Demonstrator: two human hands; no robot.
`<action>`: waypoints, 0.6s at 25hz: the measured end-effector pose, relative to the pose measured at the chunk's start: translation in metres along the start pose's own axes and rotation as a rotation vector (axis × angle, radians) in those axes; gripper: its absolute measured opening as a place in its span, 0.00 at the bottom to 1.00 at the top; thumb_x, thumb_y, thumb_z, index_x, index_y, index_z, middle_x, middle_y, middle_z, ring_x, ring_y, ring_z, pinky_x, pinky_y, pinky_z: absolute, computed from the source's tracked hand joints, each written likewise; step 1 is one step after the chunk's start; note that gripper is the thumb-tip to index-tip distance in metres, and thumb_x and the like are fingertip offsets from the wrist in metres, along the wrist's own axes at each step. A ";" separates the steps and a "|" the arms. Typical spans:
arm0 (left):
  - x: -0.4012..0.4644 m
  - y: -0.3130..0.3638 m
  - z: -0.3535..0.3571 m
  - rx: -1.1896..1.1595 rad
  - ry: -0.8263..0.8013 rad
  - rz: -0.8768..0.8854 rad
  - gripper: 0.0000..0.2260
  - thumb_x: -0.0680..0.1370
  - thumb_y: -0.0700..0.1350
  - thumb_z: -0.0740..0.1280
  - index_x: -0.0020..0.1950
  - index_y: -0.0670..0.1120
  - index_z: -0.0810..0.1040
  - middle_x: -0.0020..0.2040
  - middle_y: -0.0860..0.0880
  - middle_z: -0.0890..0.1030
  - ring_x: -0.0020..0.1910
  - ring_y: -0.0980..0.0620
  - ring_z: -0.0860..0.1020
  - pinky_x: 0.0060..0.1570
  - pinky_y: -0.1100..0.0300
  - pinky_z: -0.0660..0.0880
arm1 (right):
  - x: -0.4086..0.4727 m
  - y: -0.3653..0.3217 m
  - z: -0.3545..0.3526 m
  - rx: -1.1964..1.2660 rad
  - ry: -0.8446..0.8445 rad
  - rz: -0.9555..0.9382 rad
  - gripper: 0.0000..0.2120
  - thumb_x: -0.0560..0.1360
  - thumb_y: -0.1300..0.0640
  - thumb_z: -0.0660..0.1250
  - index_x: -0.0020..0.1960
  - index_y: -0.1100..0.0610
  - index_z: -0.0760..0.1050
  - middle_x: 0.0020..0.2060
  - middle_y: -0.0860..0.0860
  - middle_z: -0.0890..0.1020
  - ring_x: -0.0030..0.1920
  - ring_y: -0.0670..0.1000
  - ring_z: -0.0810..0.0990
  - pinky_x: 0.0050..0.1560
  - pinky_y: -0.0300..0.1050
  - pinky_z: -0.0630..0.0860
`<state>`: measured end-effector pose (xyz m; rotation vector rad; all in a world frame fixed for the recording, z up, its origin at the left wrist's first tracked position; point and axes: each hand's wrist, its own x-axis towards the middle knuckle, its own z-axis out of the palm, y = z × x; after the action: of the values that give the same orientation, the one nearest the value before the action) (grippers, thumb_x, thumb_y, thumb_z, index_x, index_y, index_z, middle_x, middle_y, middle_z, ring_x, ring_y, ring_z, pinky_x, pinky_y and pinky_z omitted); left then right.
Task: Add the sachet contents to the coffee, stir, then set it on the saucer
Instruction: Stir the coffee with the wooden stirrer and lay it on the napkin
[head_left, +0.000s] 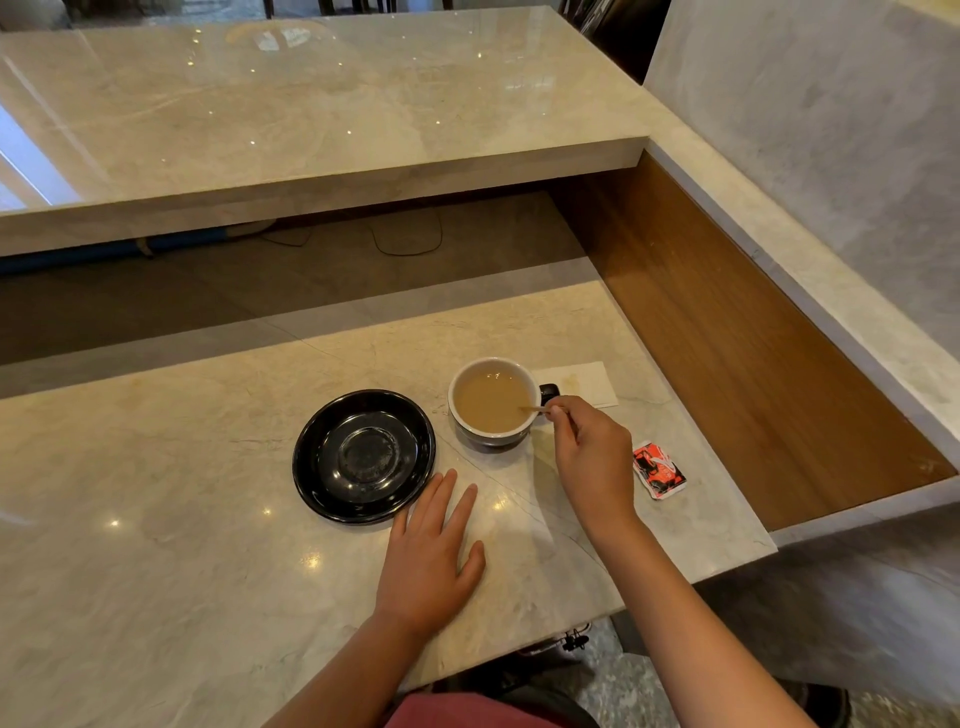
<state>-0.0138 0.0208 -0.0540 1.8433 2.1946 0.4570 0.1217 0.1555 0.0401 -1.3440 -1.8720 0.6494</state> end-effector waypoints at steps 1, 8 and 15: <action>0.000 0.000 0.000 0.001 -0.001 0.000 0.27 0.76 0.57 0.54 0.74 0.53 0.54 0.76 0.48 0.55 0.73 0.56 0.43 0.70 0.49 0.50 | 0.000 -0.002 -0.001 -0.008 -0.012 0.007 0.07 0.77 0.62 0.62 0.46 0.58 0.79 0.35 0.55 0.83 0.32 0.49 0.76 0.30 0.34 0.66; 0.000 0.000 -0.002 0.001 0.009 0.015 0.27 0.77 0.56 0.56 0.74 0.52 0.55 0.76 0.47 0.56 0.73 0.55 0.43 0.70 0.49 0.50 | 0.006 -0.006 -0.007 0.321 -0.015 0.326 0.10 0.76 0.65 0.61 0.41 0.59 0.80 0.36 0.55 0.84 0.40 0.50 0.84 0.45 0.50 0.81; 0.000 0.002 -0.002 -0.014 0.022 0.017 0.27 0.76 0.55 0.57 0.74 0.52 0.57 0.76 0.47 0.56 0.73 0.54 0.46 0.70 0.49 0.50 | 0.020 0.009 -0.040 0.636 0.094 0.618 0.10 0.76 0.67 0.59 0.41 0.62 0.78 0.37 0.60 0.83 0.37 0.50 0.85 0.35 0.35 0.81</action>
<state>-0.0133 0.0203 -0.0511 1.8598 2.1857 0.4963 0.1546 0.1763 0.0626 -1.4555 -1.0055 1.3295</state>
